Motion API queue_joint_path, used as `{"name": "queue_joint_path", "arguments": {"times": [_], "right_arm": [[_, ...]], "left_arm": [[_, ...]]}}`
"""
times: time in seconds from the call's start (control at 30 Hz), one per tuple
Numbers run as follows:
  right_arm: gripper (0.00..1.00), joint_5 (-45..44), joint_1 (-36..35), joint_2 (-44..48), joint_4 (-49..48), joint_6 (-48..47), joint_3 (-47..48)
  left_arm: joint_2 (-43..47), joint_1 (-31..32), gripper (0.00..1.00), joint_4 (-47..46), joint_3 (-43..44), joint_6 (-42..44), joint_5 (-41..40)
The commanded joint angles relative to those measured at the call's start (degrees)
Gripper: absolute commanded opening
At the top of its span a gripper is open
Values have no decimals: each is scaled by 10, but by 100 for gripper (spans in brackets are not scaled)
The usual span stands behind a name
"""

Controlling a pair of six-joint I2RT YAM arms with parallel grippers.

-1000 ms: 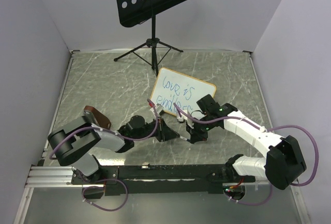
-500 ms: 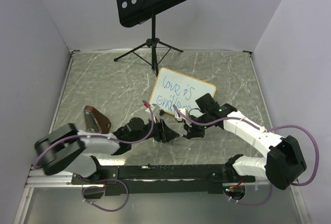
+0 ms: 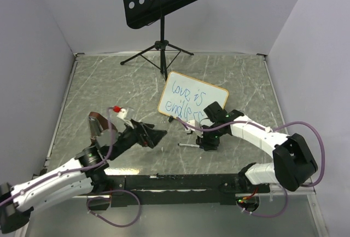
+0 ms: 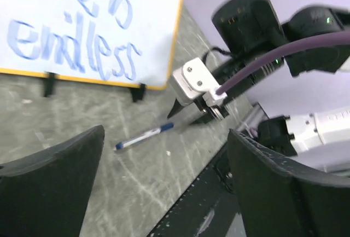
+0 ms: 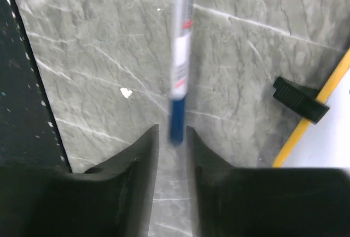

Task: Write a sentence on the whiteboard
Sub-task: Place the whiteboard marker at the center of the board, then reset both arms

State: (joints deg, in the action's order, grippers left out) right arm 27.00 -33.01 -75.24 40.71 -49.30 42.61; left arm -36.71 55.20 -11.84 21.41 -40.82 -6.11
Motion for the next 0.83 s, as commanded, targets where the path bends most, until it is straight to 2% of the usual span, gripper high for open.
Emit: {"name": "queue_joint_path", "arguments": {"times": [0.0,0.03,0.07,0.13,0.17,0.23,0.3,0.33,0.4,0.43,0.47,0.6,0.63,0.8], "right_arm": [[59,-13,1,35,19,5,3],[62,-11,2,43,28,8,5],[74,-10,3,52,31,17,11],[81,-12,10,84,41,25,19],[91,-13,15,98,57,38,26],[100,-1,31,145,74,57,65],[100,29,86,203,76,120,118],[100,30,110,223,62,188,134],[100,12,157,279,1,269,162],[100,-55,163,298,-28,352,163],[100,-87,164,315,-48,380,168],[100,-163,165,363,-72,460,201],[100,-179,164,366,-70,479,211],[100,-197,163,383,-103,481,184]], "left_arm": [[83,-7,99,157,56,26,-72],[101,-8,99,167,64,36,-85],[108,-8,99,191,87,43,-89],[108,-9,99,215,115,64,-97],[103,-9,99,225,148,71,-100],[92,-9,99,257,181,86,-100],[86,-10,99,272,223,92,-103],[85,-10,99,276,234,99,-104],[85,-10,99,282,264,102,-111],[84,-10,99,287,273,108,-114],[83,-10,99,291,288,109,-121],[74,-11,99,313,321,122,-136],[72,-10,97,320,330,124,-141],[65,-10,97,339,350,141,-166]]}}
